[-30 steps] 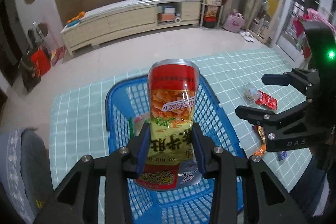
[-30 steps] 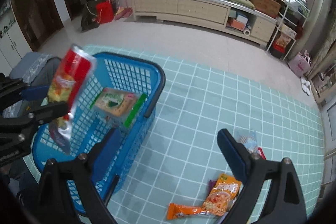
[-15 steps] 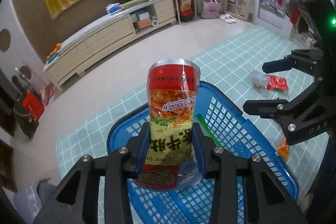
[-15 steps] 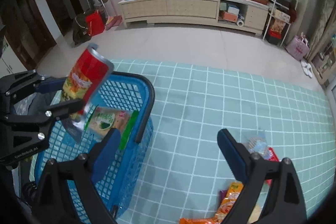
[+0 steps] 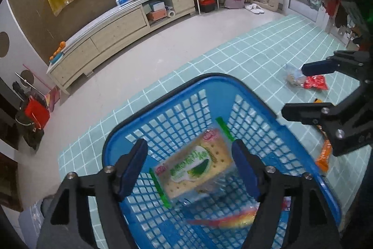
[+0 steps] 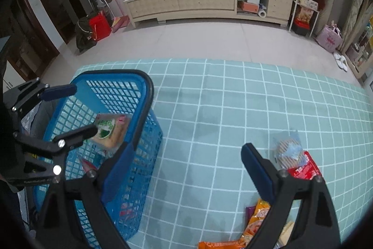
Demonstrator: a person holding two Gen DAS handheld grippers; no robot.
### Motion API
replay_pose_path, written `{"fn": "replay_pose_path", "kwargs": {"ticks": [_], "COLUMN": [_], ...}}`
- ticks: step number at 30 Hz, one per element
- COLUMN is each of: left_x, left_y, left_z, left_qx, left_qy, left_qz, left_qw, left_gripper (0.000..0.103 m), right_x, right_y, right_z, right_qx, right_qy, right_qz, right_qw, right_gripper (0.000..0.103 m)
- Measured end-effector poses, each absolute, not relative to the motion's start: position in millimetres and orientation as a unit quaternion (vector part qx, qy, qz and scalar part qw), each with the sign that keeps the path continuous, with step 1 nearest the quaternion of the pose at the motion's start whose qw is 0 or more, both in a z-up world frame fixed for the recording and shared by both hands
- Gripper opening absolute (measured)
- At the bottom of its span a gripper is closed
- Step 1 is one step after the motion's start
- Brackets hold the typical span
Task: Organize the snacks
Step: 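Lower the red-and-yellow snack bag into the basket and open the left gripper, then move both tools back to the snack pile, left toward the orange stick snack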
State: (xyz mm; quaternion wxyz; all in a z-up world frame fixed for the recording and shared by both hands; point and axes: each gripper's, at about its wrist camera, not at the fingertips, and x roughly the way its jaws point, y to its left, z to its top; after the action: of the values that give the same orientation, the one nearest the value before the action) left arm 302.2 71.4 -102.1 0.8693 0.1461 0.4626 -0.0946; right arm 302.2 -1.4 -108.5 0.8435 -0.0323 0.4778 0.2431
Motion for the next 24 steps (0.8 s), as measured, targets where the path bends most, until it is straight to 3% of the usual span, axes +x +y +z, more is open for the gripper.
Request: {"fn": "replay_pose_path", "kwargs": {"ticks": [14,24], "left_x": [252,212], "left_y": [62,32], "left_z": [-59,-29], "left_qx": [0.063,0.058], "left_qy": [0.453,0.430], "left_qz": [-0.098,-0.104], "left_qw": [0.884,0.895], "left_gripper": [0.075,0.075], "right_x": [274,242], "right_y": [-32,-61], "right_z": [-72,-44], "right_qx": [-0.027,-0.027], "right_qy": [0.460,0.446], "right_qz": [0.243,0.235], "right_qw": [0.854,0.863], "right_gripper": [0.095,0.095]}}
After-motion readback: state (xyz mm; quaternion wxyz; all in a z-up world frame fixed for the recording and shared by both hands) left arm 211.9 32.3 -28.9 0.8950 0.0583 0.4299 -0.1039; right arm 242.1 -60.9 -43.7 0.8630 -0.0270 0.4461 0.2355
